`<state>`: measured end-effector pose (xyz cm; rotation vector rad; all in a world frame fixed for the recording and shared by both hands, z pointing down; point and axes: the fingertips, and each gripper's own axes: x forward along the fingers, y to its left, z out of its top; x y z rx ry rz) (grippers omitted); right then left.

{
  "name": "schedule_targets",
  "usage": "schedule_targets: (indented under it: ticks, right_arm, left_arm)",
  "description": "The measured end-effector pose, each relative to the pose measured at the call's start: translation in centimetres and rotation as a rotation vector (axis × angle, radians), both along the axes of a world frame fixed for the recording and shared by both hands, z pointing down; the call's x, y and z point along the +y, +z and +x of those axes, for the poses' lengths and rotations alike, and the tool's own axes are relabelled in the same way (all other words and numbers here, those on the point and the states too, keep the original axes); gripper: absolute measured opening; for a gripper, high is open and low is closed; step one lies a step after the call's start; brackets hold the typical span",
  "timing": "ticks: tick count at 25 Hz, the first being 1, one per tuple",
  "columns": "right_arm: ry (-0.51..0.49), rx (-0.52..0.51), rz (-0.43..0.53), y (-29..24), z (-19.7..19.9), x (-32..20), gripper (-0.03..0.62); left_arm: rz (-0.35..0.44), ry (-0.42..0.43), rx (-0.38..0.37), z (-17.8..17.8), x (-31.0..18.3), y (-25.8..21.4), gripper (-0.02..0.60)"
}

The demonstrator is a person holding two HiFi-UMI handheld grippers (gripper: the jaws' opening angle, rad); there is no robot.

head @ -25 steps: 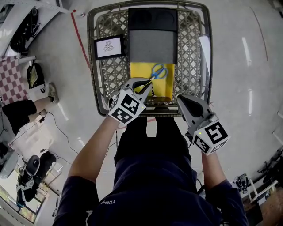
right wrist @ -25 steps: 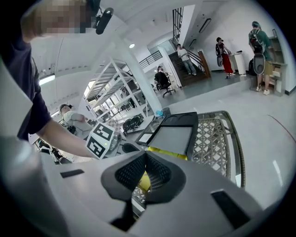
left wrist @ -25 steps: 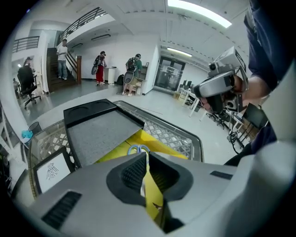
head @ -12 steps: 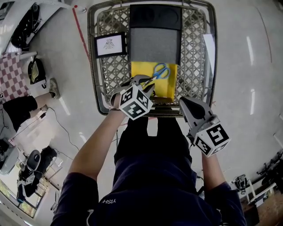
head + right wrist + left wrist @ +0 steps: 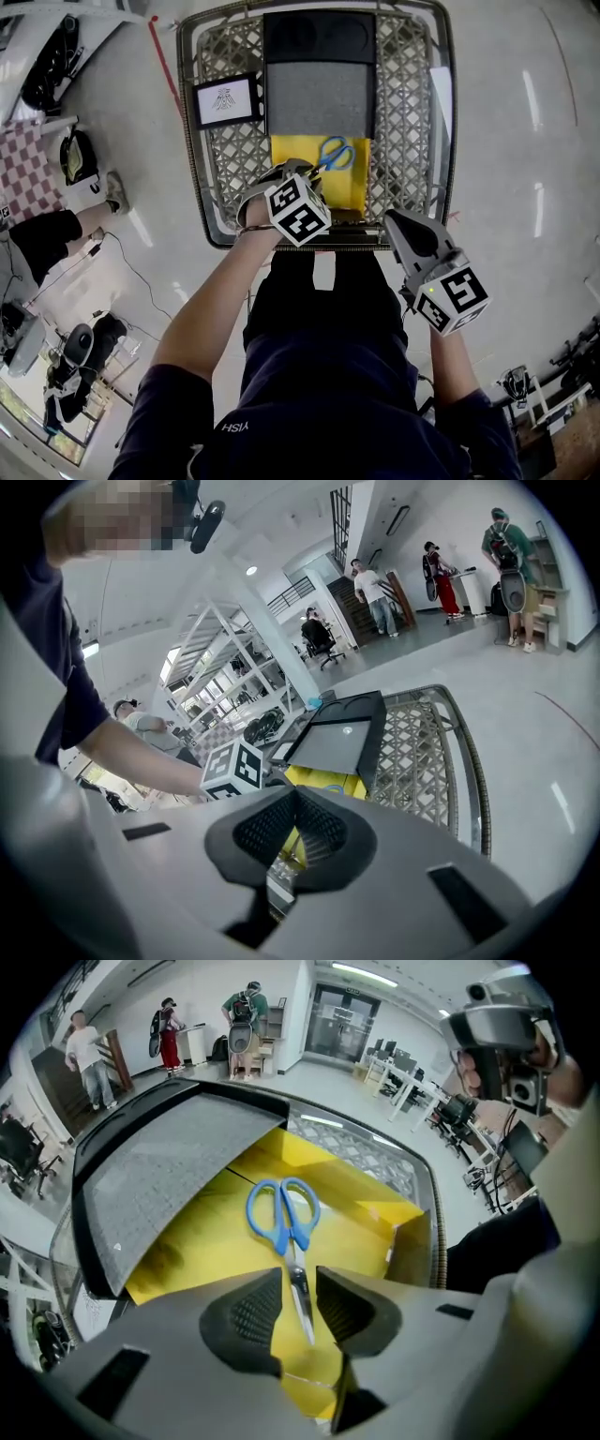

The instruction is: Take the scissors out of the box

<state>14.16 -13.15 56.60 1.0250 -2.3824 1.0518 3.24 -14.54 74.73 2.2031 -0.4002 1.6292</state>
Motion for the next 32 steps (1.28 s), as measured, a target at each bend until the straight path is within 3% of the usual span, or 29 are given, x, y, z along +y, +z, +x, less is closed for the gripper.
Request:
schedule_targets:
  ticks: [8, 21, 27, 32]
  right_arm:
    - [0.004, 0.004, -0.009, 0.2, 0.6, -0.2, 0.018]
    - [0.005, 0.018, -0.009, -0.2, -0.1, -0.5, 0.018]
    - [0.006, 0.020, 0.008, -1.0, -0.9, -0.8, 0.018]
    - [0.002, 0.022, 0.030, -1.5, -2.1, -1.1, 0.018]
  left_arm:
    - [0.007, 0.003, -0.054, -0.2, 0.0, 1.0, 0.117]
    - [0.043, 0.038, -0.050, 0.0, 0.3, 1.0, 0.075]
    - [0.045, 0.003, 0.014, -0.5, -0.1, -0.9, 0.074]
    - [0.059, -0.019, 0.145, -0.5, -0.6, -4.9, 0.074]
